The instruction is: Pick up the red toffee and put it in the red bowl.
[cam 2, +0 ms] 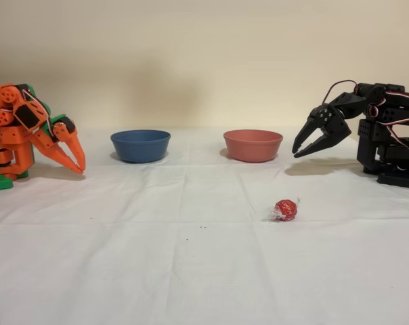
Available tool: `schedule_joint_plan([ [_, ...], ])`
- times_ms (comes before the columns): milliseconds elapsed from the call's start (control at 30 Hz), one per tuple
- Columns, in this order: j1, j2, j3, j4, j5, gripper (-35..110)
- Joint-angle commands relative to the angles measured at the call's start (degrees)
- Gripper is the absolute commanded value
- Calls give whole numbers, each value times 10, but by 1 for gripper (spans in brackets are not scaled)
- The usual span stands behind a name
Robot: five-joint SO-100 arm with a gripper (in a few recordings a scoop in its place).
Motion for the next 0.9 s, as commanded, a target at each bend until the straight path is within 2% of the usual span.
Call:
schedule_joint_plan([
  [0, 2, 6, 14, 7, 6, 1],
  [333, 2, 6, 14, 7, 5, 1],
  [467, 1, 6, 14, -34, 25, 1],
  [700, 2, 6, -11, -65, -47, 0],
  [867, -24, 6, -94, -18, -80, 0],
])
